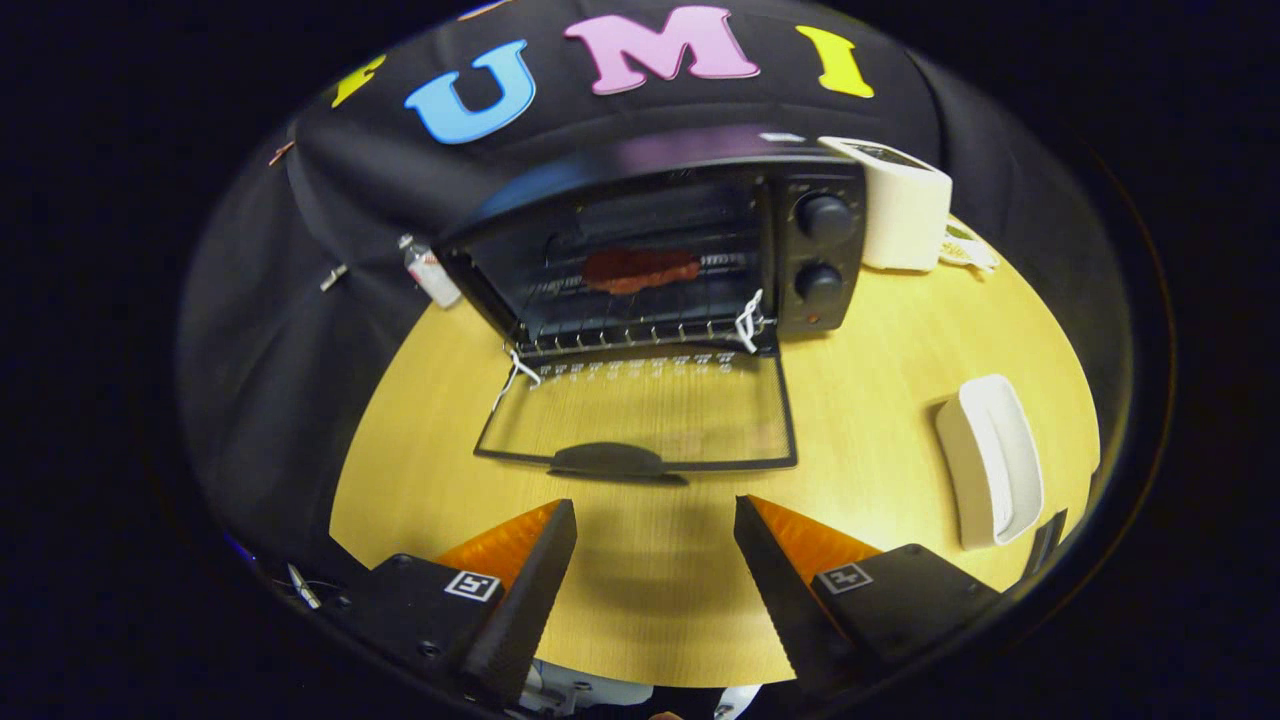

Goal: Open the toaster oven, put the food inside, and close the toaster oven door.

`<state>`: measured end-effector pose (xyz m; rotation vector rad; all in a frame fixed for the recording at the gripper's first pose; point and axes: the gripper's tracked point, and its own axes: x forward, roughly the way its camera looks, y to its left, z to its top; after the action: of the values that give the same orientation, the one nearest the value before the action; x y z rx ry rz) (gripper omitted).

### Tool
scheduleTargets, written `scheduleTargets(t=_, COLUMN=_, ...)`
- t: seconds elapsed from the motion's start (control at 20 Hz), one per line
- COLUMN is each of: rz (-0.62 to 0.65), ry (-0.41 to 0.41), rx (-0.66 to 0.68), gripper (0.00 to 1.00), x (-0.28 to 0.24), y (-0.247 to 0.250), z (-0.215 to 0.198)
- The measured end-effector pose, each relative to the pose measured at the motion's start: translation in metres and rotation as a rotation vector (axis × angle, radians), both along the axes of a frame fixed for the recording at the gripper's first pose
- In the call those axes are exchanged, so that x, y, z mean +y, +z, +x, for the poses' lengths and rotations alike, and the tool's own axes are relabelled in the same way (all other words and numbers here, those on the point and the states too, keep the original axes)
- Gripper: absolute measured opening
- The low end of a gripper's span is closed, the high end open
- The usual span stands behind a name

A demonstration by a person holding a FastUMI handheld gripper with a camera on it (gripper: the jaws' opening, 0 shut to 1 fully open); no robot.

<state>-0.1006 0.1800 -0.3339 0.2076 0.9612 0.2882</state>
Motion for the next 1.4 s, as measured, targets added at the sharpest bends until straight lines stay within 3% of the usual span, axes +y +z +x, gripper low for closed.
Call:
scheduleTargets(t=0.25, rz=-0.071, ry=0.032, rx=0.083, gripper=0.99, x=0.026, y=-0.041, z=-0.006)
scheduleTargets(t=0.65, rz=-0.162, ry=-0.085, rx=0.109, gripper=0.97, x=0.028, y=-0.064, z=0.027)
scheduleTargets(t=0.75, rz=-0.219, ry=-0.078, rx=0.104, gripper=0.96, x=0.027, y=-0.066, z=0.028)
scheduleTargets(t=1.4, rz=-0.186, ry=-0.06, rx=-0.098, gripper=0.98, x=0.027, y=-0.002, z=0.031)
